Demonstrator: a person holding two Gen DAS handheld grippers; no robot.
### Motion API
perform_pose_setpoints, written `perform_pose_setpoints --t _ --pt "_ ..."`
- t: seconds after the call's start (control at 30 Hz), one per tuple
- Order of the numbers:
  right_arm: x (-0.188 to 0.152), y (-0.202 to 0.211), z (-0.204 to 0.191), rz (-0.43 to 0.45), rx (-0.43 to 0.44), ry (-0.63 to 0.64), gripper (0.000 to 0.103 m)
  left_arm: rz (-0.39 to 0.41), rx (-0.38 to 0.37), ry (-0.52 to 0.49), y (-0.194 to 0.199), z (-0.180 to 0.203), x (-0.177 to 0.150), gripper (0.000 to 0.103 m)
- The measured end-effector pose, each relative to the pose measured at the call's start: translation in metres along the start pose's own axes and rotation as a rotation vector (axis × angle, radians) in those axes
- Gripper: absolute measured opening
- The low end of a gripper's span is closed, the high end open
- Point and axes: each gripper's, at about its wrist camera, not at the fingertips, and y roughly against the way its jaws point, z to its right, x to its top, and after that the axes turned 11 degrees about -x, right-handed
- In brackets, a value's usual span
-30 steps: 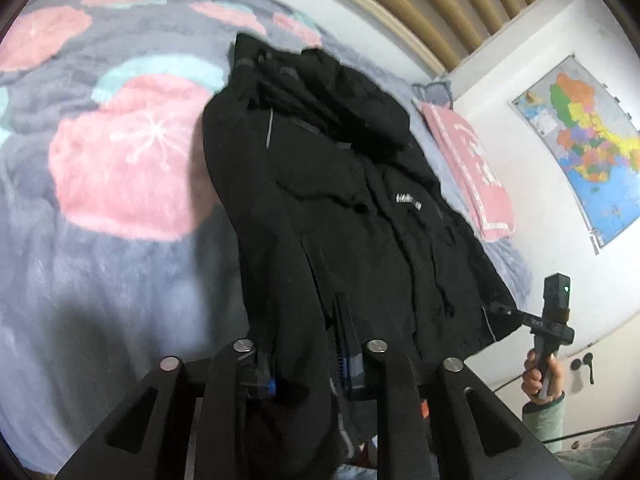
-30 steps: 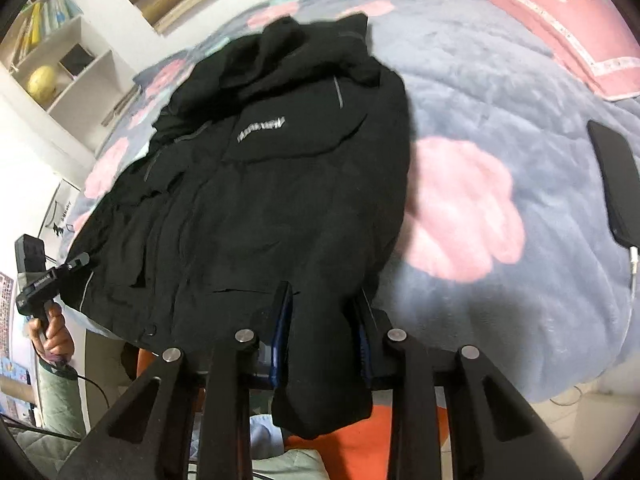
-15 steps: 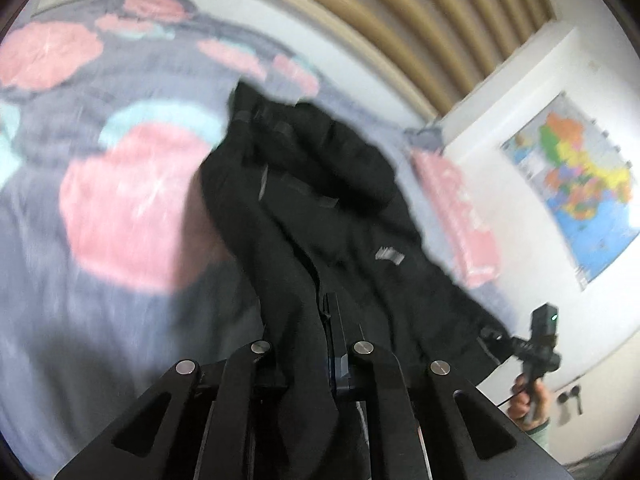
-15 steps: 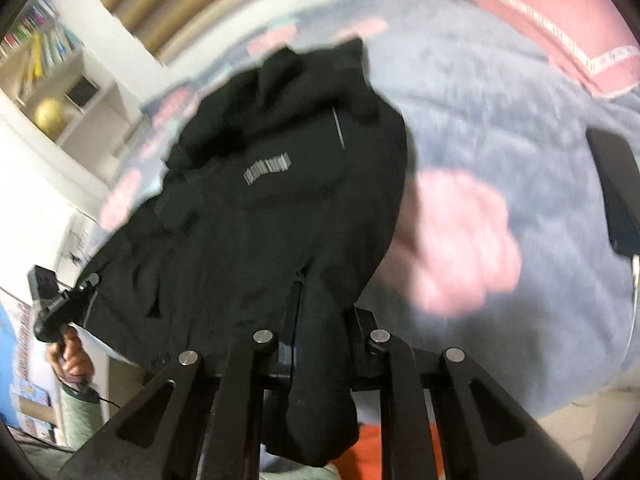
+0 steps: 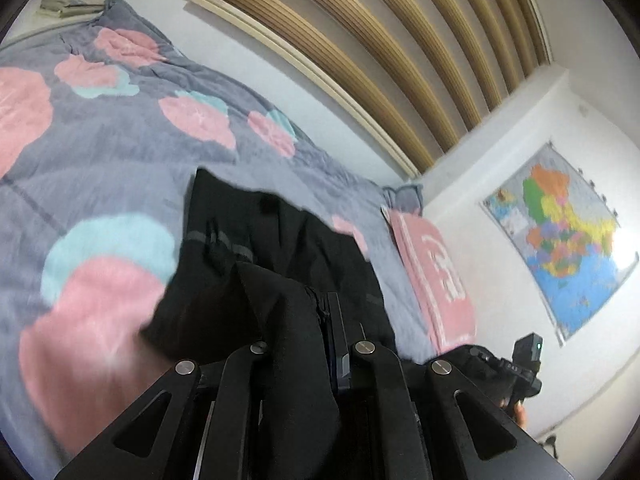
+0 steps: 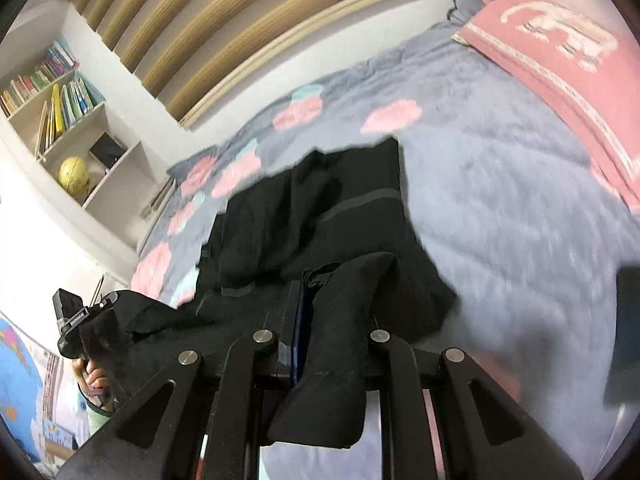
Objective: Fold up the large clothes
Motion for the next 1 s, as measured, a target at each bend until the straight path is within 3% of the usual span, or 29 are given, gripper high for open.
perform_pose_setpoints --t 0.2,0.33,0.4,0.5,0.63,0.8,0.87,0.97,1.0 --pt "0.066 -0.054 -0.01 0.022 -0.066 -0.014 0.02 0.033 0.101 0.021 -0.07 -0.03 0.049 0.014" --pt "0.09 -0.116 -0.008 0.007 -0.207 0.022 0.02 0.008 0.211 0.049 -0.123 -0.068 0.06 0.015" --pt "0.093 -0.163 -0.001 -0.053 -0.278 0.028 0.02 -0.034 0.276 0.067 -0.151 -0.092 0.057 0.015" --pt "0.081 -0.22 0.017 -0.143 -0.297 0.002 0.02 -0.089 0.313 0.069 -0.184 -0.123 0.045 0.016" --pt "0.065 -0.247 0.027 -0.119 -0.285 -0.009 0.02 -0.066 0.29 -0.011 -0.19 -0.132 0.035 0.017" --pt "0.066 -0.234 0.026 -0.123 -0.249 0.018 0.025 -0.105 0.255 -0.025 -0.18 -0.126 0.039 0.017" --pt "0.069 -0.222 0.029 -0.151 -0.234 0.007 0.031 -0.133 0.218 -0.106 -0.167 -0.108 0.041 0.018" --pt "0.072 -0.187 0.026 -0.137 -0.218 0.044 0.043 -0.166 0.113 -0.211 -0.13 -0.081 0.043 0.036" --pt "0.072 -0.173 0.024 -0.12 -0.205 0.065 0.047 -0.168 0.083 -0.213 -0.114 -0.076 0.045 0.056"
